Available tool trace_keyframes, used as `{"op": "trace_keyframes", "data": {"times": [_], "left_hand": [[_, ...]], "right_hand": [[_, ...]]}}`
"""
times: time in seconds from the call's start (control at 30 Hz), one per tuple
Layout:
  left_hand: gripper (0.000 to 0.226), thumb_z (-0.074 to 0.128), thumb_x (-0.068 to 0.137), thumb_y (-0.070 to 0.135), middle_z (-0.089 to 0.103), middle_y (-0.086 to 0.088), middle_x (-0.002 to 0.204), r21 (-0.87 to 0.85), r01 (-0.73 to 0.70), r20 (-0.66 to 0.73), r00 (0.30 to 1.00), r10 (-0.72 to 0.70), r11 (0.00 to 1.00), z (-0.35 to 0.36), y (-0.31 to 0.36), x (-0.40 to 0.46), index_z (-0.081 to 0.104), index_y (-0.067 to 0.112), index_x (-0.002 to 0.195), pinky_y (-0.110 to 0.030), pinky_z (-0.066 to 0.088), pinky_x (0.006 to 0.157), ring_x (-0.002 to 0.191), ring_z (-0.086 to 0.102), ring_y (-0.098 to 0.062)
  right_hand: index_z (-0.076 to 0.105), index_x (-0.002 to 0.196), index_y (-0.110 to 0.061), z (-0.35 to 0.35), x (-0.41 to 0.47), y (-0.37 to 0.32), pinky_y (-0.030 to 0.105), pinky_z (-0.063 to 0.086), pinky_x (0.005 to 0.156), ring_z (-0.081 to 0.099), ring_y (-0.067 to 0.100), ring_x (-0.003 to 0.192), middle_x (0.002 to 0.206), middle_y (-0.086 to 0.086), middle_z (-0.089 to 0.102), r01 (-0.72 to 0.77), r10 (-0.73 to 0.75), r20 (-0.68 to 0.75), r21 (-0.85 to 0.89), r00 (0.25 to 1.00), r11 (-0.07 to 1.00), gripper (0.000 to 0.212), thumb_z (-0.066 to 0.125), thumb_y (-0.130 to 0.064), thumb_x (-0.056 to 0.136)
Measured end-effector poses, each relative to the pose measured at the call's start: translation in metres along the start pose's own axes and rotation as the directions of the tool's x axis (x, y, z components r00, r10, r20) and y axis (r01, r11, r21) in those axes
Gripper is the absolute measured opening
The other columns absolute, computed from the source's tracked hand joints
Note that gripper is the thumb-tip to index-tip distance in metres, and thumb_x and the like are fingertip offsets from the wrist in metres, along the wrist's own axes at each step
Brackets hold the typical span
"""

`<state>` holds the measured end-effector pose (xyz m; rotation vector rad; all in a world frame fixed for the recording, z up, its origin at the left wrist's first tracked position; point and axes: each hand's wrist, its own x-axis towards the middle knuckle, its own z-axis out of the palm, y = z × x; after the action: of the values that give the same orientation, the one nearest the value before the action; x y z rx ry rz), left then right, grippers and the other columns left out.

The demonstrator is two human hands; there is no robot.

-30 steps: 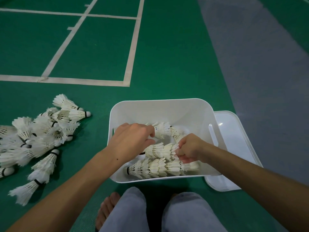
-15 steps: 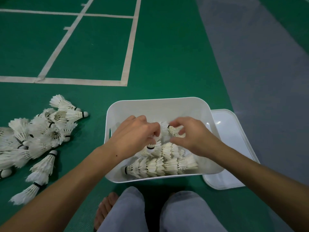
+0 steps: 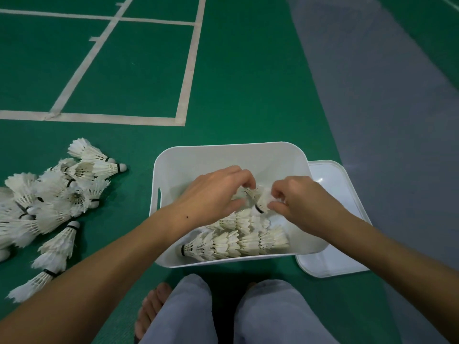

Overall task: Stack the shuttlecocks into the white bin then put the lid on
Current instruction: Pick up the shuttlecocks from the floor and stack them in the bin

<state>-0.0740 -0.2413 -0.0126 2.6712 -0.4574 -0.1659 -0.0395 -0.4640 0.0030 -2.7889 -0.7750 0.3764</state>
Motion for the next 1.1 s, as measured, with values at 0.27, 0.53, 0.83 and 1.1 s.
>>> {"op": "trace_keyframes", "data": {"times": [0.27, 0.53, 0.83, 1.1], "left_hand": [[0.068, 0.075, 0.086, 0.059, 0.061, -0.004, 0.132, 0.278, -0.006, 0.293, 0.953, -0.079, 0.96, 0.064, -0.007, 0.033, 0.057, 0.02, 0.138, -0.044, 0.052, 0.099, 0.121, 0.054, -0.026], [0.075, 0.073, 0.082, 0.068, 0.061, -0.004, 0.133, 0.233, 0.063, 0.353, 0.924, -0.145, 0.97, 0.092, -0.004, 0.053, 0.048, 0.033, 0.144, -0.048, 0.053, 0.089, 0.122, 0.06, -0.03], [0.068, 0.07, 0.077, 0.074, 0.072, 0.004, 0.113, 0.357, 0.031, 0.326, 0.932, -0.156, 0.933, 0.097, -0.008, 0.062, 0.058, 0.038, 0.133, -0.043, 0.057, 0.081, 0.104, 0.067, -0.026], [0.064, 0.074, 0.083, 0.066, 0.071, 0.009, 0.124, 0.183, 0.104, 0.262, 0.953, -0.15, 0.978, 0.052, -0.004, 0.046, 0.058, 0.04, 0.139, -0.037, 0.051, 0.082, 0.113, 0.067, -0.022]], "right_hand": [[0.033, 0.068, -0.019, 0.036, 0.005, 0.008, 0.028, 0.036, 0.052, 0.049, 0.023, 0.061, 0.069, 0.003, 0.045, -0.224, 0.238, 0.095, -0.139, 0.967, 0.965, 0.043, 0.065, -0.006, 0.093], [0.054, 0.093, -0.012, 0.057, 0.036, 0.008, 0.04, 0.062, 0.089, 0.074, 0.032, 0.095, 0.103, 0.014, 0.072, -0.395, 0.366, 0.331, 0.02, 0.87, 0.919, 0.026, 0.079, -0.015, 0.086], [0.051, 0.073, -0.014, 0.07, 0.046, 0.01, 0.027, 0.055, 0.074, 0.065, 0.025, 0.086, 0.082, 0.005, 0.062, -0.42, 0.408, 0.336, -0.039, 0.849, 0.907, 0.028, 0.071, -0.012, 0.093], [0.062, 0.079, -0.011, 0.05, 0.029, 0.008, 0.039, 0.065, 0.082, 0.077, 0.025, 0.081, 0.08, 0.008, 0.072, -0.436, 0.389, 0.327, 0.083, 0.861, 0.896, 0.021, 0.081, -0.013, 0.086]]}}
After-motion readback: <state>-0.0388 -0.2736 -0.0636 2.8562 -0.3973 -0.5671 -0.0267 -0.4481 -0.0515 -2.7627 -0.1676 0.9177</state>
